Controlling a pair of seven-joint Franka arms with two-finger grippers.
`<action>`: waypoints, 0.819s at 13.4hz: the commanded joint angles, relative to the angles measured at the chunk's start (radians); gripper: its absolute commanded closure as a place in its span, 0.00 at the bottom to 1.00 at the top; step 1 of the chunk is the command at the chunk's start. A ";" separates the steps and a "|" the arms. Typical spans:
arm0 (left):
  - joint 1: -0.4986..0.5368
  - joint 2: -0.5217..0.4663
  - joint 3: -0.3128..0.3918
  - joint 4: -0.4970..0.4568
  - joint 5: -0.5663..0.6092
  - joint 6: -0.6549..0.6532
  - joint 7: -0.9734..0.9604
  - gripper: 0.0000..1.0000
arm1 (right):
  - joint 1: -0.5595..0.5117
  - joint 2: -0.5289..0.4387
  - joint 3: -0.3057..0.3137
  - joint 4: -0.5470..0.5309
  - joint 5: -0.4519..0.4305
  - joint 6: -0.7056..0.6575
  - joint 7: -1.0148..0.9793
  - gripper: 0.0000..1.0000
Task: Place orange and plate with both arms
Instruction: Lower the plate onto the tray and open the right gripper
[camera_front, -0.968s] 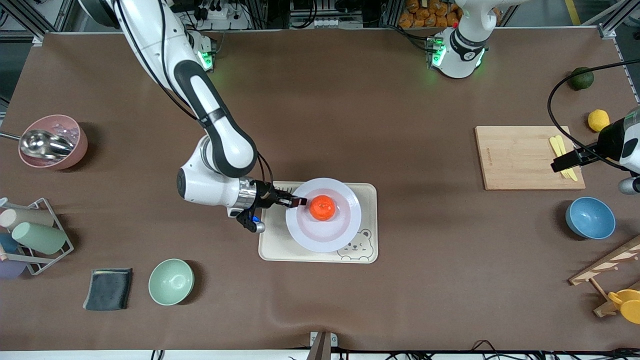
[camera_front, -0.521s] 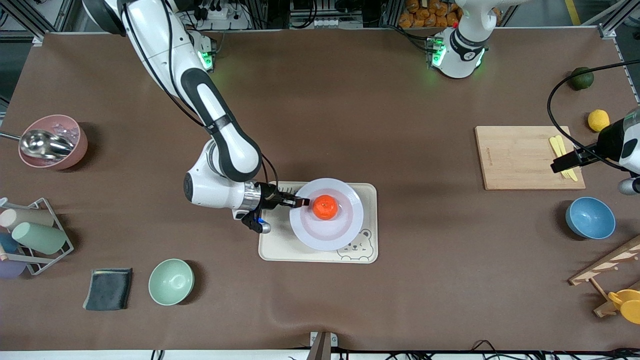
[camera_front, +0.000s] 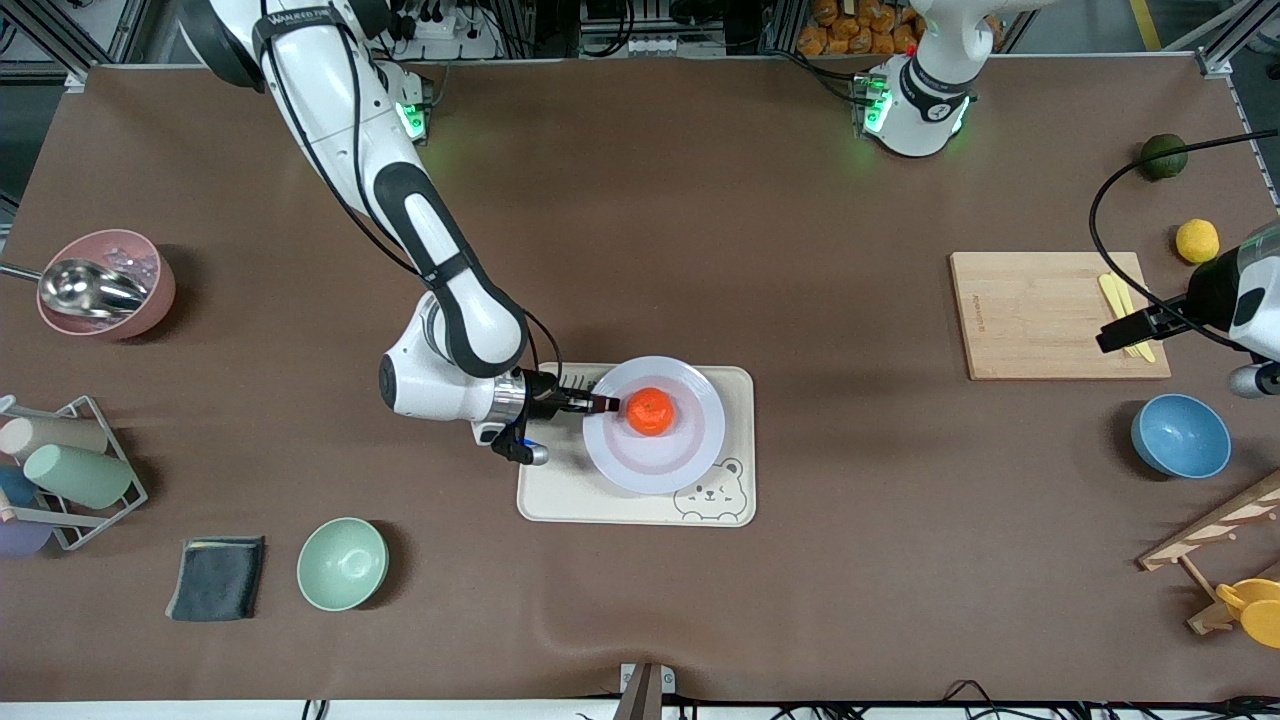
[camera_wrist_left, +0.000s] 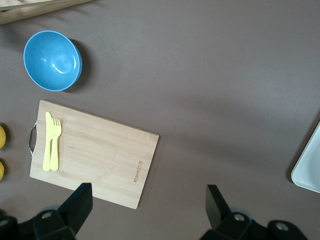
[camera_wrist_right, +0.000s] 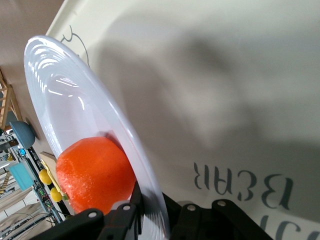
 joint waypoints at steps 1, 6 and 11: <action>0.005 -0.004 -0.004 -0.005 0.005 0.011 0.011 0.00 | -0.011 0.050 0.008 0.065 0.016 -0.006 -0.029 1.00; 0.003 -0.033 -0.009 -0.002 0.005 -0.005 0.016 0.00 | -0.017 0.075 0.008 0.083 0.017 -0.006 -0.042 1.00; -0.003 -0.077 -0.015 -0.002 0.007 -0.018 0.016 0.00 | -0.023 0.083 0.008 0.083 0.019 -0.007 -0.085 0.00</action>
